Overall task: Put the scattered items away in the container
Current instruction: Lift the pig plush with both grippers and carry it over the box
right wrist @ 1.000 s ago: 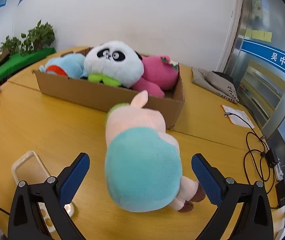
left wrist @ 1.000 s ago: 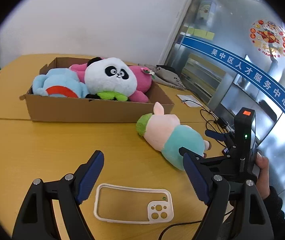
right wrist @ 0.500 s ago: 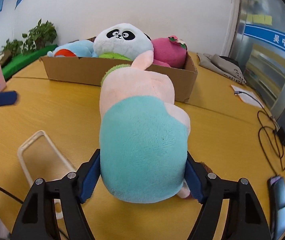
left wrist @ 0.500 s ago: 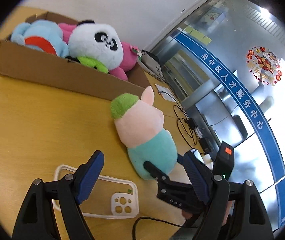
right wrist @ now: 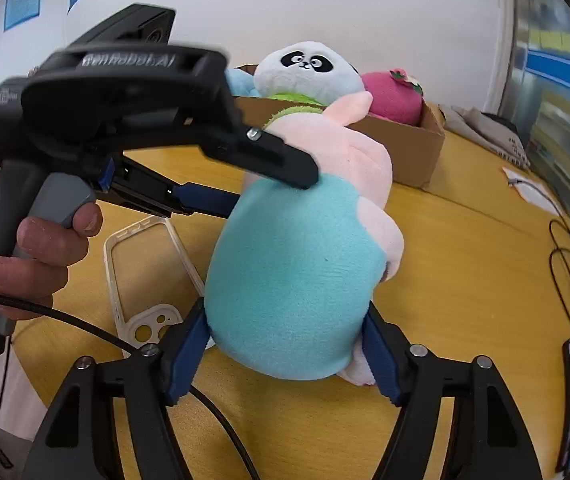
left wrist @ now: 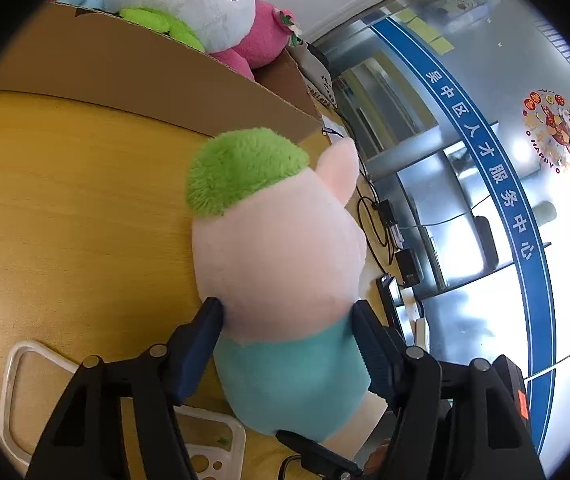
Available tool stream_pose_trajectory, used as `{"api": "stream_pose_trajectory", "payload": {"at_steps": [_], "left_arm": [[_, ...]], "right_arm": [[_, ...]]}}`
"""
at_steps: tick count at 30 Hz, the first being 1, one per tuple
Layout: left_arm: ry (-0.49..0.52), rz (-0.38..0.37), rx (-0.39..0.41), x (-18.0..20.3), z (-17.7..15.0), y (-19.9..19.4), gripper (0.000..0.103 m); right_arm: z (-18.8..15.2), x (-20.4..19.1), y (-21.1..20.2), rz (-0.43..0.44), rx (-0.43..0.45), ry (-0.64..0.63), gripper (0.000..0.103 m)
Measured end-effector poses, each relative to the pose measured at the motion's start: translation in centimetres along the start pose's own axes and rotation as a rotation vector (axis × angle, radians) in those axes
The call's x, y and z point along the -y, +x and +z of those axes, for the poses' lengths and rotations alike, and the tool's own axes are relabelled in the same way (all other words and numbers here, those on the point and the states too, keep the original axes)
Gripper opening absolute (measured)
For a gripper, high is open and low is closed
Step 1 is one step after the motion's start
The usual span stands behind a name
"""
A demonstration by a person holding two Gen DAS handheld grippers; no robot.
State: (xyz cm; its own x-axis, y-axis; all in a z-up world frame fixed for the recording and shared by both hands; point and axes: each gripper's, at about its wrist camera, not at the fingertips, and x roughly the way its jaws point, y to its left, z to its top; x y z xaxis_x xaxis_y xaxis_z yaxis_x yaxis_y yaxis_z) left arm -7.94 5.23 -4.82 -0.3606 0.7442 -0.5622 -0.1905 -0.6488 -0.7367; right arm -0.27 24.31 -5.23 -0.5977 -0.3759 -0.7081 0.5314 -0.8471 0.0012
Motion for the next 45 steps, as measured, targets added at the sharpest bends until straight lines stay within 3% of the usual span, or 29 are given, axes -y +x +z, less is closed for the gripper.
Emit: {"api": "stream_pose_trajectory", "payload": {"at_steps": [11, 18, 30, 35, 40, 45], "left_arm": [[0.054, 0.012, -0.055, 1.2, 1.3, -0.2, 0.051], [0.093, -0.009, 0.007, 3.9, 2.8, -3.0, 0.050], [0.393, 0.002, 0.201, 16.1, 12.5, -12.2, 0.050], [0.484, 0.014, 0.261, 19.4, 17.0, -13.3, 0.050], [0.490, 0.029, 0.268, 18.5, 21.3, -11.2, 0.050], [0.428, 0.051, 0.203, 13.5, 25.1, -5.8, 0.050]], "right_arm": [[-0.2, 1.1, -1.3, 0.036, 0.072, 0.052, 0.064], [1.8, 1.5, -3.6, 0.039, 0.171, 0.032, 0.064], [14.2, 2.6, -10.0, -0.034, 0.443, -0.116, 0.064], [19.5, 4.1, -10.8, -0.063, 0.512, -0.144, 0.064], [22.5, 6.4, -8.2, -0.087, 0.506, -0.153, 0.064], [22.9, 8.7, -3.2, -0.070, 0.451, -0.120, 0.064]]}}
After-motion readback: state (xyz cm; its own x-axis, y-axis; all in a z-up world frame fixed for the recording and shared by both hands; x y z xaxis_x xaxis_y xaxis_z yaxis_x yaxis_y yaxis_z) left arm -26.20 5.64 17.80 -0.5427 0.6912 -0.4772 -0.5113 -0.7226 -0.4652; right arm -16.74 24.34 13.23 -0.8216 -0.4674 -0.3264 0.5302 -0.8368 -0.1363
